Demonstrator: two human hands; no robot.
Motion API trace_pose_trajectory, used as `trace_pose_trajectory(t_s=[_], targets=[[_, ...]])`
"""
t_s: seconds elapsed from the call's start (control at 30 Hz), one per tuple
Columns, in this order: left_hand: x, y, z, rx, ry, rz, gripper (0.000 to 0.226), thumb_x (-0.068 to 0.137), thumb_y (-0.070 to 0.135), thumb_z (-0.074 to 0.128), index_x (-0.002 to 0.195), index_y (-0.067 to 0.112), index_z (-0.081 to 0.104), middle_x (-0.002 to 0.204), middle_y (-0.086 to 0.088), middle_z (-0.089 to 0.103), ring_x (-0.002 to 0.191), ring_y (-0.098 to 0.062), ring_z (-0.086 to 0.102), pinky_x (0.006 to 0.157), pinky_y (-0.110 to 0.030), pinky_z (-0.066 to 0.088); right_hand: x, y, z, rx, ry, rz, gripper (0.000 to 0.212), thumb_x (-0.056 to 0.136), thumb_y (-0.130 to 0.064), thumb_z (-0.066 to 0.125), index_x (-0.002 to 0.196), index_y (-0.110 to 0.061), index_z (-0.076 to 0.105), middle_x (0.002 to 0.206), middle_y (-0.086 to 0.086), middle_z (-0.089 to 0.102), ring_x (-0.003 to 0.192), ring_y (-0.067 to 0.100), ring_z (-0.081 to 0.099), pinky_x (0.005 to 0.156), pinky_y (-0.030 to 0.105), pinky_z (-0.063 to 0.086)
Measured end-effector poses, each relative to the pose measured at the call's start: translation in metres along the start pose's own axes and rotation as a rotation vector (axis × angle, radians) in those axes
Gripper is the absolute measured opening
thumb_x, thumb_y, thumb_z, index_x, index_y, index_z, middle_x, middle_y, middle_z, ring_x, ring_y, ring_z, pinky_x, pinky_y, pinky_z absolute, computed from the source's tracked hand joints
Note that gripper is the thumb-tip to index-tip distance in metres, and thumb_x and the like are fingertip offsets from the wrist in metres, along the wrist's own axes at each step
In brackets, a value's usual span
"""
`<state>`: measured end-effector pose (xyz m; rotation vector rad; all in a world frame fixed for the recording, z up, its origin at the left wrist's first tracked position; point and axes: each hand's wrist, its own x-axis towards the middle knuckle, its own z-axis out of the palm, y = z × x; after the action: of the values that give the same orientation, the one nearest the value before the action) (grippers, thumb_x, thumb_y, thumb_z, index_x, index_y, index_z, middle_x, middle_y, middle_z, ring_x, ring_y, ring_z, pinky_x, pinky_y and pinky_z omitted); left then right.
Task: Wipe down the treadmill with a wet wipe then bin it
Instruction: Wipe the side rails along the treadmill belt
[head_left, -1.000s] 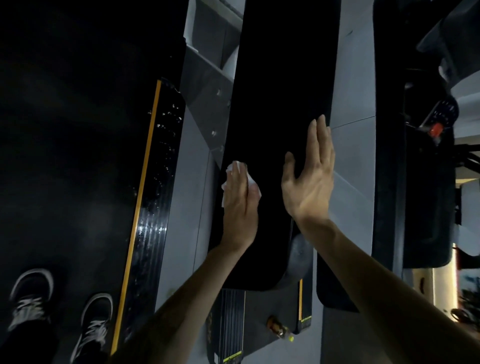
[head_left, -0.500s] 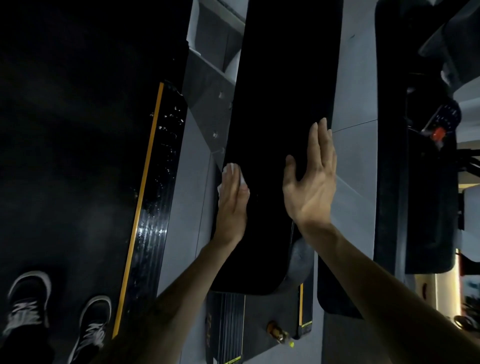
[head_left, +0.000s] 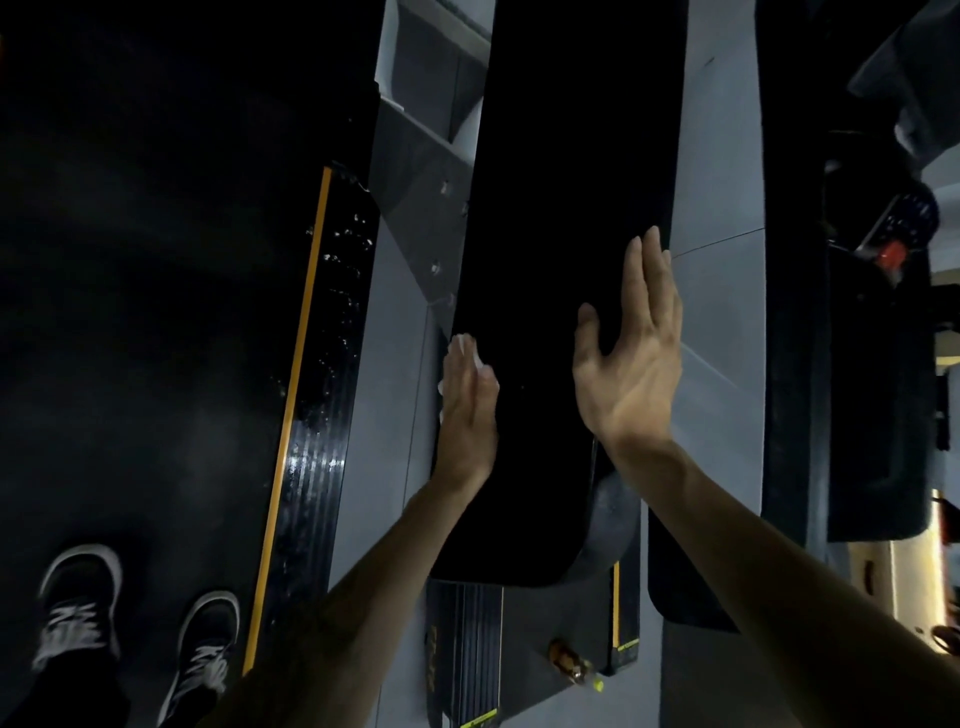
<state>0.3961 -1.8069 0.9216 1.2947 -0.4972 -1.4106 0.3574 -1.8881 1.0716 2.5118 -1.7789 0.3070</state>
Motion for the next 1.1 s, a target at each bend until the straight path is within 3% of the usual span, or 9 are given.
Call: trace_pose_trajectory(t_s=[0.1,0.27,0.43,0.53,0.6,0.73,0.87,0.97,1.1], targets=[[-0.028,0.006,0.005,0.02,-0.031,0.071,0.062,0.108,0.046,0.02,0.165,0.027,0.006,0.171,0.016,-0.006,0.155,0.003,-0.01,0.13,-0.04,-0.003,0.001,0.0,0.0,-0.002,0.003,0.004,0.065,0.104,-0.024,0.053,0.161,-0.008,0.027,0.17,0.005,0.02,0.157,0.024,0.015,0.124,0.046,0.03],[-0.003,0.02,0.007,0.022,-0.044,0.267,0.053,0.112,0.023,0.028,0.163,0.016,0.019,0.172,0.006,0.005,0.158,-0.009,-0.004,0.124,-0.019,-0.006,0.0,0.001,0.002,0.018,0.015,-0.007,0.064,0.103,-0.022,0.054,0.16,-0.006,0.028,0.169,0.007,0.022,0.157,0.026,0.017,0.121,0.05,0.034],[0.032,0.005,-0.007,0.012,-0.021,0.05,0.057,0.111,0.041,0.02,0.164,0.023,0.012,0.172,0.007,0.004,0.156,-0.001,0.0,0.13,-0.039,0.003,0.0,0.001,0.0,0.025,0.004,0.002,0.066,0.103,-0.023,0.053,0.161,-0.008,0.027,0.17,0.004,0.021,0.157,0.024,0.016,0.121,0.05,0.033],[0.006,-0.002,-0.006,0.033,-0.036,0.027,0.063,0.105,0.058,0.016,0.162,0.032,0.005,0.169,0.018,-0.001,0.154,0.005,-0.006,0.13,-0.037,0.0,0.0,0.002,0.0,0.024,-0.004,0.009,0.066,0.103,-0.024,0.053,0.161,-0.01,0.026,0.17,0.002,0.019,0.157,0.022,0.014,0.12,0.052,0.034],[-0.015,0.001,0.0,0.01,-0.048,0.009,0.071,0.102,0.062,0.016,0.164,0.03,0.003,0.17,0.019,-0.006,0.15,0.013,-0.01,0.128,-0.027,-0.005,0.001,0.001,0.0,0.026,-0.004,0.005,0.066,0.103,-0.023,0.054,0.161,-0.009,0.026,0.17,0.003,0.02,0.157,0.022,0.014,0.121,0.051,0.033],[-0.013,0.014,0.006,0.059,-0.058,0.147,0.073,0.105,0.058,0.018,0.165,0.02,0.005,0.172,0.009,-0.006,0.155,0.001,-0.009,0.124,-0.018,-0.007,0.0,0.002,0.0,0.021,0.001,0.004,0.066,0.103,-0.022,0.054,0.161,-0.008,0.027,0.17,0.004,0.02,0.157,0.023,0.015,0.124,0.045,0.03],[0.037,0.013,-0.007,-0.062,-0.057,0.096,0.058,0.11,0.04,0.024,0.164,0.02,0.013,0.171,0.009,0.003,0.157,-0.003,0.0,0.13,-0.031,0.005,0.0,0.001,0.0,0.034,0.001,-0.003,0.066,0.103,-0.022,0.054,0.161,-0.008,0.026,0.17,0.004,0.02,0.157,0.023,0.014,0.123,0.041,0.03],[0.053,-0.001,-0.018,-0.062,-0.106,0.024,0.063,0.106,0.048,0.021,0.163,0.028,0.006,0.171,0.01,0.0,0.154,0.0,-0.002,0.13,-0.042,0.004,0.0,0.002,-0.001,0.04,-0.013,0.004,0.067,0.103,-0.022,0.055,0.161,-0.009,0.026,0.171,0.003,0.019,0.158,0.022,0.014,0.124,0.044,0.03],[0.021,-0.013,-0.017,-0.07,-0.14,0.01,0.067,0.104,0.051,0.024,0.164,0.028,0.004,0.172,0.012,-0.004,0.155,0.003,-0.005,0.131,-0.04,0.003,0.001,0.002,-0.001,0.04,-0.013,0.009,0.067,0.102,-0.023,0.054,0.161,-0.01,0.026,0.171,0.002,0.019,0.158,0.022,0.013,0.124,0.044,0.028]])
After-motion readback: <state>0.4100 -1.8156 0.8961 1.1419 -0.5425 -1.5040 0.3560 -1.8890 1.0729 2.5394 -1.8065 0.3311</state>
